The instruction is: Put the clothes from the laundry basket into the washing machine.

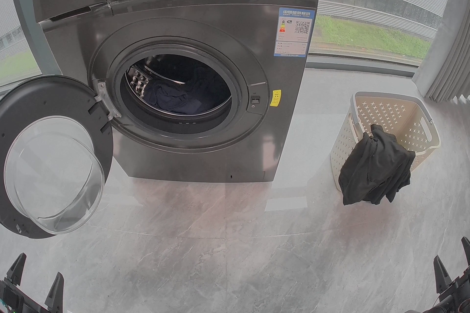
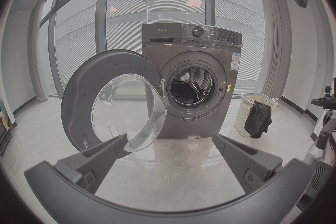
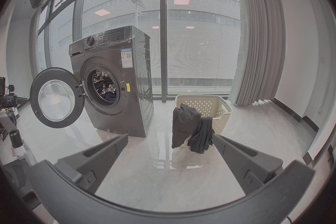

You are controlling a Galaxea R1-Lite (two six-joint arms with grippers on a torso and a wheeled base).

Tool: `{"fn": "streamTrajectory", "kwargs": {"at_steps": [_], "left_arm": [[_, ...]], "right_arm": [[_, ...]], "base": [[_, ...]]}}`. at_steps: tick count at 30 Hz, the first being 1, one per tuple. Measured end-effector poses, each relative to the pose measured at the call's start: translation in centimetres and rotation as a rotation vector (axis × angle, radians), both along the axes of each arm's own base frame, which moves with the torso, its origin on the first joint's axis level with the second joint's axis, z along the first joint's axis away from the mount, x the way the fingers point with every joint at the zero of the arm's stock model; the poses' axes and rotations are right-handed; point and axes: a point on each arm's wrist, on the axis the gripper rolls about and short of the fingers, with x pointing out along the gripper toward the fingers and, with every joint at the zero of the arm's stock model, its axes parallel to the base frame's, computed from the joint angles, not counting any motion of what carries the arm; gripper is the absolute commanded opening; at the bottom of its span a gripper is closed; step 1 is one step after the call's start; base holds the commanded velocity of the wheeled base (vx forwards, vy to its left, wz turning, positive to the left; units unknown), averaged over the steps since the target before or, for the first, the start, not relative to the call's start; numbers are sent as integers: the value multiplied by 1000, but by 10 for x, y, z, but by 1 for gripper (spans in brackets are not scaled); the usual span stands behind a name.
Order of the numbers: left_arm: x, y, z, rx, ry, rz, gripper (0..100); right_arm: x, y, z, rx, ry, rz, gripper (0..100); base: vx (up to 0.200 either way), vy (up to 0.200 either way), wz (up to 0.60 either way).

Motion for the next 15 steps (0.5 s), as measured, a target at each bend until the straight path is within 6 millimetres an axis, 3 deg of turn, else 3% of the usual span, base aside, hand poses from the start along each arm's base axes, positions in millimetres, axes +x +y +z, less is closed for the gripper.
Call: {"fn": "streamTrajectory", "kwargs": {"at_steps": [2, 15], "left_arm": [[0, 0, 0, -1, 0, 0, 100], [0, 0, 0, -12, 0, 2, 100]], "right_arm": [[0, 0, 0, 0, 0, 0, 100], [0, 0, 0, -2, 0, -2, 100]], "base": [[0, 0, 0], [0, -200, 0]]}}
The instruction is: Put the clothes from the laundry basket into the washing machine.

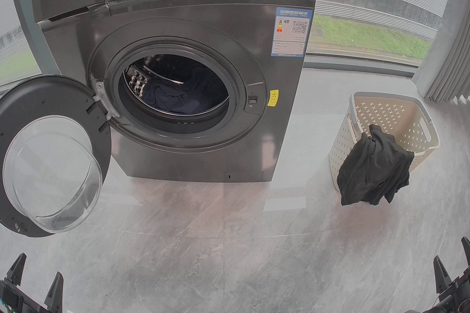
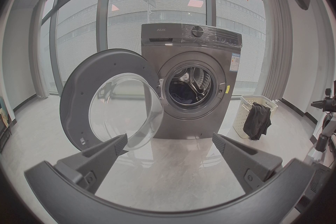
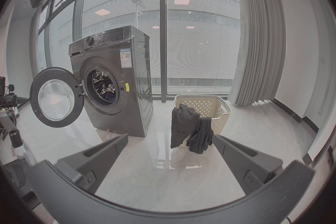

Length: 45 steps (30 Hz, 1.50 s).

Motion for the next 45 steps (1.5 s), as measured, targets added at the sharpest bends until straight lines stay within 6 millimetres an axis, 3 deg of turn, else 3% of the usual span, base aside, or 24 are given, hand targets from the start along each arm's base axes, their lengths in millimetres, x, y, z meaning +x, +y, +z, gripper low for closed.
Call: {"fn": "streamTrajectory", "kwargs": {"at_steps": [8, 17, 31, 38, 45], "left_arm": [[0, 0, 0, -8, 0, 1, 100], [0, 0, 0, 1, 0, -2, 100], [0, 0, 0, -10, 0, 3, 100], [0, 0, 0, 4, 0, -3, 100], [0, 0, 0, -1, 0, 0, 100]], "right_arm": [[0, 0, 0, 0, 0, 1, 100], [0, 0, 0, 0, 0, 0, 100], [0, 0, 0, 0, 1, 0, 100], [0, 0, 0, 0, 2, 1, 100], [0, 0, 0, 0, 1, 0, 100]], "base": [[0, -50, 0], [0, -200, 0], [0, 0, 0], [0, -200, 0], [0, 0, 0]]}}
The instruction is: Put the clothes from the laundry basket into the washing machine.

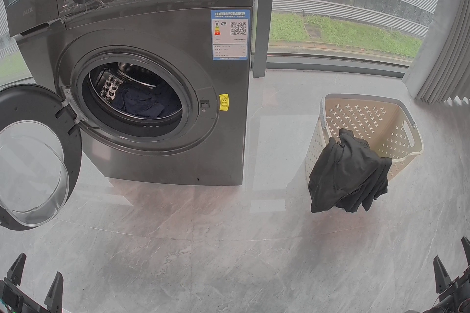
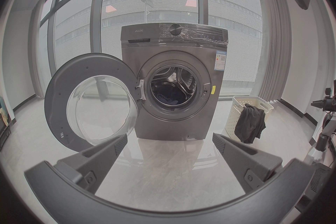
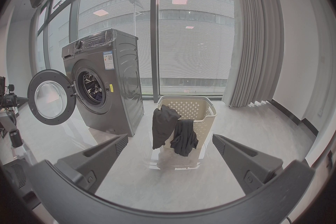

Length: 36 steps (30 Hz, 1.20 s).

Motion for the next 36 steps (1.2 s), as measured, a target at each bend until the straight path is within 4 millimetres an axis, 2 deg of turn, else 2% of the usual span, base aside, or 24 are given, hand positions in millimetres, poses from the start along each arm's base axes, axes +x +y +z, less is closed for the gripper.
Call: {"fn": "streamTrajectory", "kwargs": {"at_steps": [14, 22, 32, 36], "left_arm": [[0, 0, 0, 6, 0, 0, 100], [0, 0, 0, 1, 0, 1, 100], [0, 0, 0, 6, 0, 0, 100], [0, 0, 0, 6, 0, 0, 100]], "right_arm": [[0, 0, 0, 0, 0, 0, 100], [0, 0, 0, 0, 1, 0, 100], [0, 0, 0, 0, 0, -1, 100], [0, 0, 0, 0, 0, 0, 100]], "base": [[0, -186, 0], [0, 0, 0], [0, -200, 0], [0, 0, 0]]}}
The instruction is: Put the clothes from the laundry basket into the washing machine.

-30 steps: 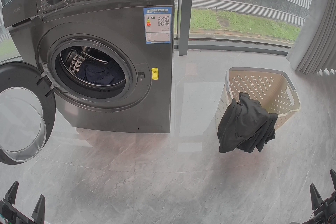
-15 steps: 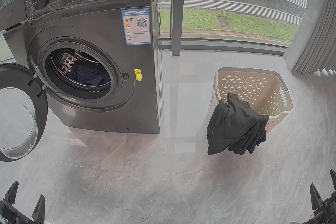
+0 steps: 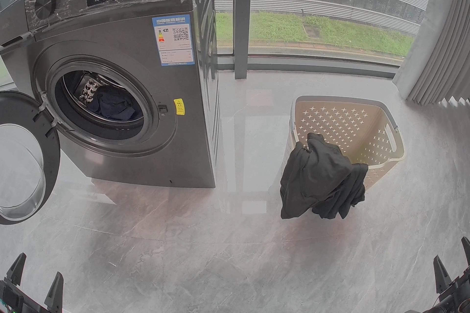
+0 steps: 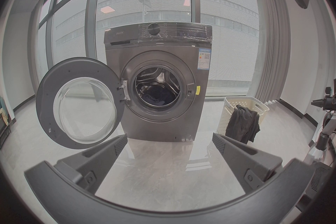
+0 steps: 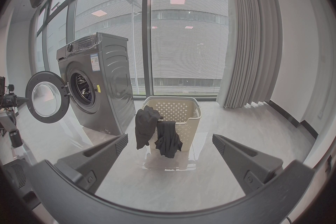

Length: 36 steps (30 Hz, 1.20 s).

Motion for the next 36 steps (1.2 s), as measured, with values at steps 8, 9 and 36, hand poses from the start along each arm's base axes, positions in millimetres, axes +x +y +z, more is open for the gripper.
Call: {"fn": "streamTrajectory", "kwargs": {"at_steps": [8, 9, 36], "left_arm": [[0, 0, 0, 2, 0, 1, 100], [0, 0, 0, 3, 0, 1, 100], [0, 0, 0, -2, 0, 0, 100]], "right_arm": [[0, 0, 0, 0, 0, 1, 100], [0, 0, 0, 0, 0, 1, 100], [0, 0, 0, 0, 0, 1, 100]], "base": [[0, -100, 0], [0, -200, 0], [0, -37, 0]]}}
